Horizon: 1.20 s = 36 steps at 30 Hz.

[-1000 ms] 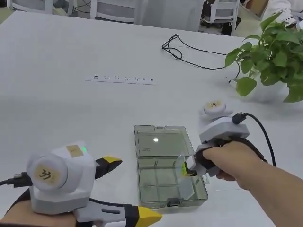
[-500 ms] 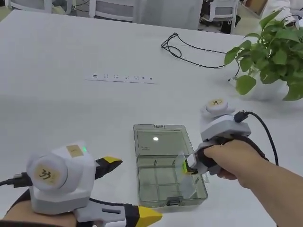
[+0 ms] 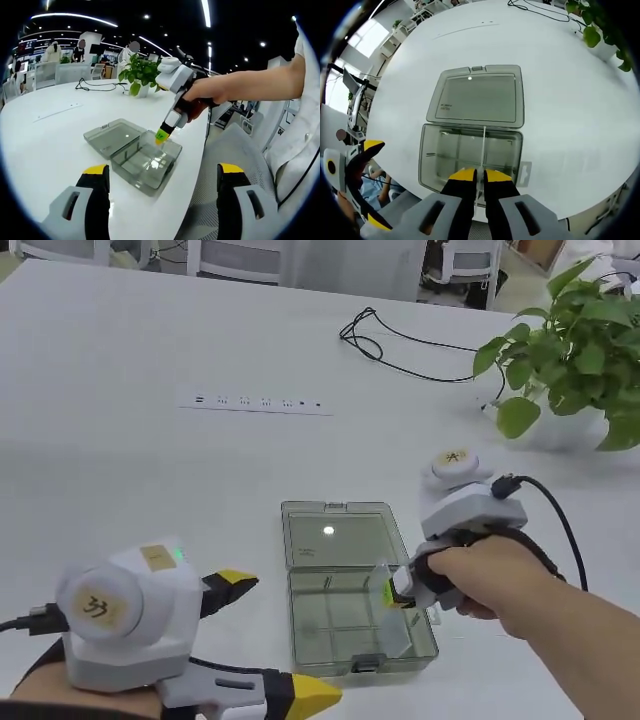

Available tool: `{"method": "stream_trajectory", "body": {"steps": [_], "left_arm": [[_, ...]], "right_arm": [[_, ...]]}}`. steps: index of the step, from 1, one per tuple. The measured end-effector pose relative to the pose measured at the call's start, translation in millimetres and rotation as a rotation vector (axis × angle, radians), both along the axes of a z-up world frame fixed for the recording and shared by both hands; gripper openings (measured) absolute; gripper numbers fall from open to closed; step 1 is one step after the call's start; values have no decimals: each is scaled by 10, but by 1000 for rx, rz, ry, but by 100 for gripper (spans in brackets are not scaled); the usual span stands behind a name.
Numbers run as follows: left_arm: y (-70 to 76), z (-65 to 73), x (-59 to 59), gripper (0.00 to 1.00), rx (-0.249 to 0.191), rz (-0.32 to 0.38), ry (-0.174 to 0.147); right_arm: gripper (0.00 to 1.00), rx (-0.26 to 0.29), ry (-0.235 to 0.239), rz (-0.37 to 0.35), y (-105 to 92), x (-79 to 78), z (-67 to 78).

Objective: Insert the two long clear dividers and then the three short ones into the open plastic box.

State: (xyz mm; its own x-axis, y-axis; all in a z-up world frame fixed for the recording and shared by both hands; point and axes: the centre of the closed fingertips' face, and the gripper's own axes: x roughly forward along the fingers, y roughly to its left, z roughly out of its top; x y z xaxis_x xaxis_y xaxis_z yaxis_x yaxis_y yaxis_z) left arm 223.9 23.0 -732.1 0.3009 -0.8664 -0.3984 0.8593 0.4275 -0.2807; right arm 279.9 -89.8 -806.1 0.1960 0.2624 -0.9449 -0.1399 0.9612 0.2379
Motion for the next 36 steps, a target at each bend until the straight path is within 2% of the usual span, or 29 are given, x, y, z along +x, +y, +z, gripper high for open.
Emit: {"method": "stream_trajectory", "body": {"steps": [10,27,30,34,36], "left_arm": [[5,-15,1,90,-1,2,-1],[53,-41,20,90,10,20,1],[65,-44,23,90,14,25,2],[113,-77,41,90,37,41,7],[134,-88,46,90,44,47,9]], "right_arm": [[7,-12,-8,18,36,-16,-29],[9,9,-28,41,54,-27,-234],[9,23,-33,42,57,-28,-228],[11,95,-71,47,58,-23,-211],[12,113,-81,47,65,-26,-188]]}}
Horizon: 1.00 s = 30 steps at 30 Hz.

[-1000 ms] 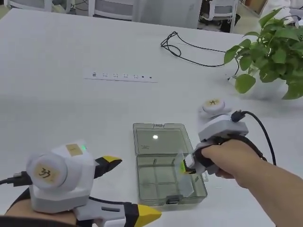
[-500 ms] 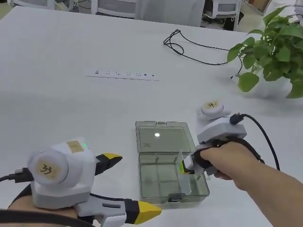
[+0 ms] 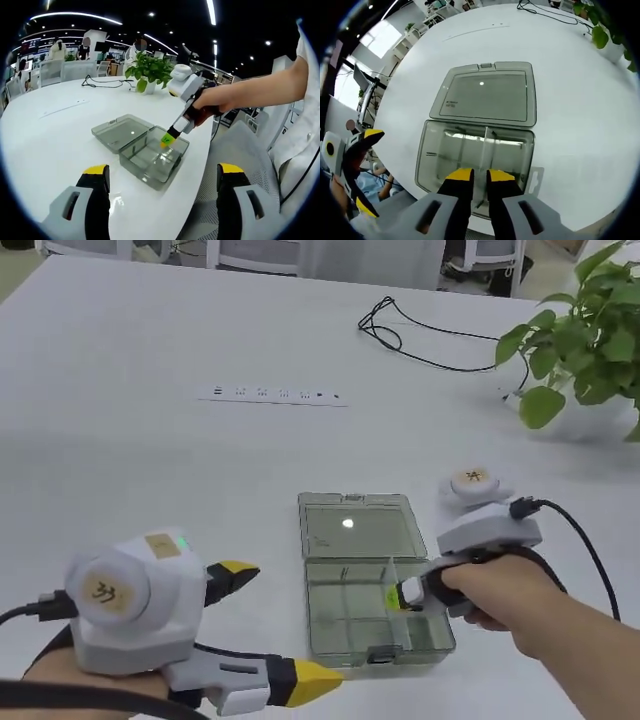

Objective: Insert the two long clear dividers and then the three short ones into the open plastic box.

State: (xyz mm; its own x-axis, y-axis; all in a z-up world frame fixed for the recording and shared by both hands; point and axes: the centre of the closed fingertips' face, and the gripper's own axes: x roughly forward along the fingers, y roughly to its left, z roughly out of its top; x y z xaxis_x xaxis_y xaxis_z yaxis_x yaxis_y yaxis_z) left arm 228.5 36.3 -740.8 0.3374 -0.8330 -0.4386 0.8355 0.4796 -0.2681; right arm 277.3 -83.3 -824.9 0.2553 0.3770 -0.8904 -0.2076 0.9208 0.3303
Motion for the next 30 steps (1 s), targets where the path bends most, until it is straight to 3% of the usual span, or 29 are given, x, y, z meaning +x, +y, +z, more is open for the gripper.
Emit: {"method": "stream_trajectory", "body": {"steps": [8,17,18,23,27,29,30], "left_arm": [[100,-82,45,90,56,20,8],[257,-201,212,87,134,71,22],[275,-220,231,87,145,79,27],[332,-289,313,84,180,113,38],[356,-387,341,80,234,129,50],[378,-454,351,78,267,139,61],[387,-476,354,77,280,144,64]], "right_arm": [[17,55,-75,44,-6,35,156],[26,106,-186,136,-110,83,426],[28,126,-215,159,-107,98,478],[34,135,-260,228,-210,55,611],[41,149,-326,299,-252,-38,743],[46,150,-334,315,-295,-85,771],[48,155,-379,356,-294,-75,808]]}}
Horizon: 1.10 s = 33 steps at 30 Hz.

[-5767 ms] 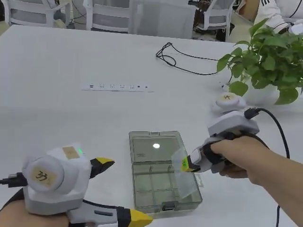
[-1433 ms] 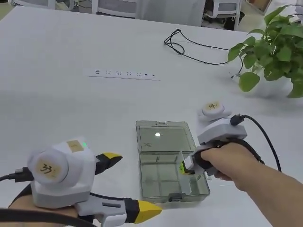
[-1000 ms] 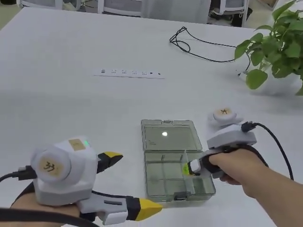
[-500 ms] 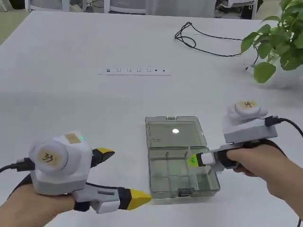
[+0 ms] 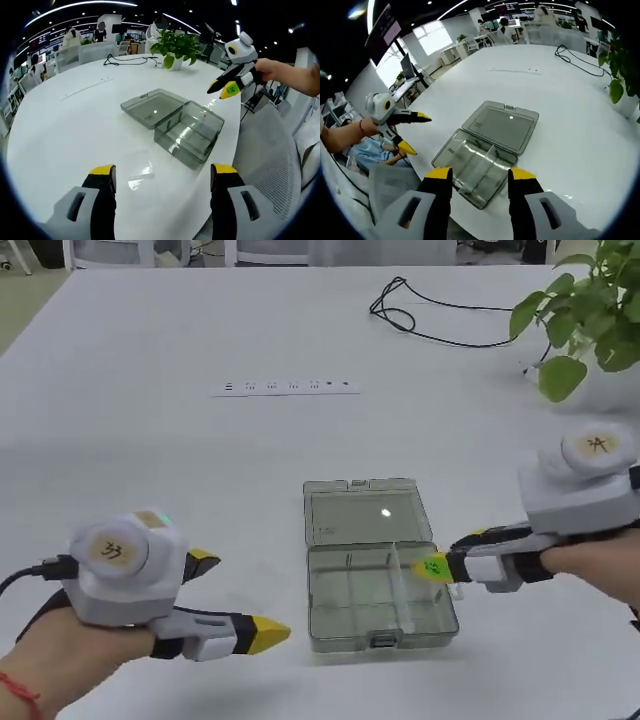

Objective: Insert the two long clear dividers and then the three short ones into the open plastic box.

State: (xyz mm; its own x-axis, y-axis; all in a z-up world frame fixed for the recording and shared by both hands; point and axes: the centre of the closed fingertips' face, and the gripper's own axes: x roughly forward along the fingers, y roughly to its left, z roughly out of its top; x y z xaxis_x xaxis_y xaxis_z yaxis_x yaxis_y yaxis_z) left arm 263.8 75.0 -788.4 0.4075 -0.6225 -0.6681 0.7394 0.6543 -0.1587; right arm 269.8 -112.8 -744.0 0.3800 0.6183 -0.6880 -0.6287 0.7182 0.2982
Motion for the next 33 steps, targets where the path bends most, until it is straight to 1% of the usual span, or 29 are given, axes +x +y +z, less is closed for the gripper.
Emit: {"method": "stream_trajectory", "body": {"steps": [2,3,4,5,6,7,8,9,10,12,13,14,15,17,19,20,21,24,27,30,32,33], "left_arm": [[29,-52,19,75,29,18,7],[36,-72,24,75,37,27,13],[48,-96,22,74,51,34,19],[56,-119,3,72,72,39,27],[54,-137,4,71,76,39,28],[69,-163,12,70,84,44,32],[84,-193,8,69,99,50,42],[95,-213,8,68,111,50,44],[110,-233,9,67,126,57,47],[118,-252,10,66,134,67,55],[145,-274,13,65,147,79,65],[169,-294,17,64,163,89,71],[177,-301,18,63,167,92,75],[203,-344,22,62,181,106,89],[240,-395,17,60,208,115,110],[255,-423,12,59,226,116,120],[262,-445,9,58,235,119,130],[271,-482,16,55,253,133,150],[269,-503,31,54,271,145,164],[289,-576,24,52,311,144,189],[290,-597,27,51,323,146,195],[290,-608,25,51,327,151,204]], "right_arm": [[54,-15,-26,35,-57,-53,19],[57,-28,-60,74,-82,-75,29],[59,-35,-66,92,-104,-102,25],[60,-36,-89,123,-120,-136,38],[62,-29,-103,134,-131,-144,46],[64,-27,-105,139,-151,-169,47],[66,-21,-123,162,-171,-191,58],[67,-11,-147,176,-172,-201,77],[68,-7,-141,185,-203,-236,65],[71,4,-173,215,-221,-252,70],[72,8,-179,219,-250,-273,64],[73,24,-193,235,-263,-295,70],[74,29,-198,236,-281,-305,69],[76,37,-204,239,-326,-323,54],[78,51,-227,255,-361,-346,46],[79,55,-229,257,-386,-361,34],[81,67,-251,273,-395,-381,40],[84,82,-265,288,-447,-432,16],[87,72,-288,318,-491,-482,-29],[89,74,-309,341,-524,-530,-61],[90,75,-314,344,-540,-538,-73],[90,76,-319,346,-552,-539,-80]]}}
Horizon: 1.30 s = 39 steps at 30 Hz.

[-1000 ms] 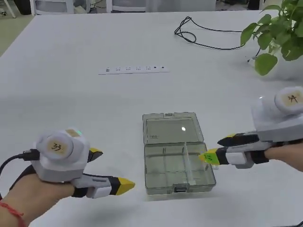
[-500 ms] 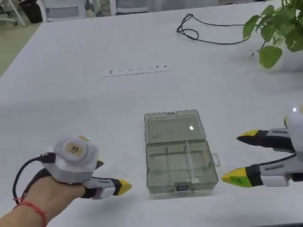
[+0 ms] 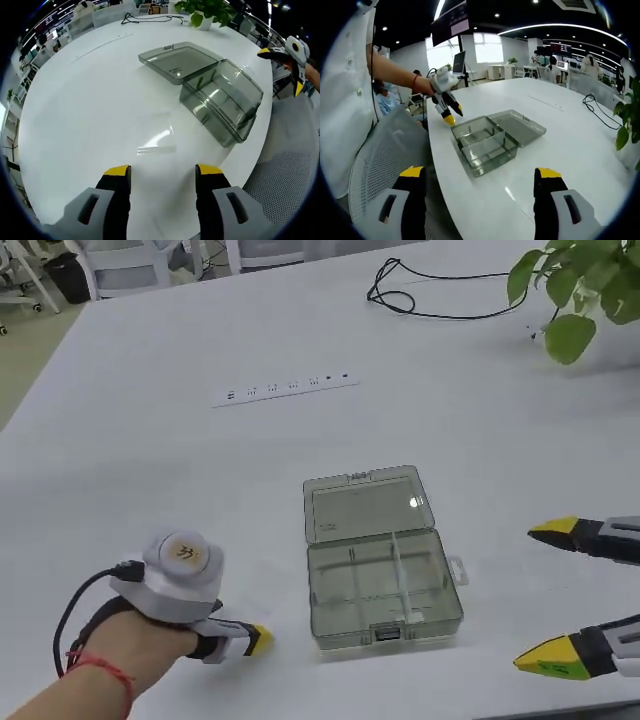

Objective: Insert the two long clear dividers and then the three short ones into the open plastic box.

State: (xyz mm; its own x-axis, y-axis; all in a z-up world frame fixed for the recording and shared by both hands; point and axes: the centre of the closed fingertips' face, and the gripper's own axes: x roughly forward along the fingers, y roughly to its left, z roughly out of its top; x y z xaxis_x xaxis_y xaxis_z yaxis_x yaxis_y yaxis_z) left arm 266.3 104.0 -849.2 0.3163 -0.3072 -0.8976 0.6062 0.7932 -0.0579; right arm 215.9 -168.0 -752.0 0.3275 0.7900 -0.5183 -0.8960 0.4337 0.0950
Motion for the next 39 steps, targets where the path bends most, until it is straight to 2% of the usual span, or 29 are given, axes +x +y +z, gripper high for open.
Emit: {"method": "stream_trajectory", "body": {"steps": [6,7,12,17,21,24,27,30,34,39], "left_arm": [[-14,-37,0,50,30,8,21],[8,-41,7,48,51,6,20],[20,-46,28,43,83,10,13],[-1,-41,28,40,89,34,25],[-1,-33,46,32,92,46,35],[5,-38,59,32,96,50,45],[7,-32,56,32,89,55,45],[16,-23,61,31,56,77,46],[13,-9,32,30,41,83,46],[0,26,10,30,-10,114,40]], "right_arm": [[90,-6,-19,8,-73,3,-40],[90,-8,-19,9,-80,3,-49],[89,-16,-21,12,-126,-6,-84],[89,-9,-26,-3,-153,9,-88],[89,-13,-30,-4,-163,9,-89],[88,-11,-31,-6,-162,1,-77],[88,-12,-27,-8,-164,-16,-81],[88,-16,-22,-12,-166,-40,-89],[88,-16,-13,-17,-161,-64,-84],[87,-26,-10,-25,-147,-82,-48]]}}
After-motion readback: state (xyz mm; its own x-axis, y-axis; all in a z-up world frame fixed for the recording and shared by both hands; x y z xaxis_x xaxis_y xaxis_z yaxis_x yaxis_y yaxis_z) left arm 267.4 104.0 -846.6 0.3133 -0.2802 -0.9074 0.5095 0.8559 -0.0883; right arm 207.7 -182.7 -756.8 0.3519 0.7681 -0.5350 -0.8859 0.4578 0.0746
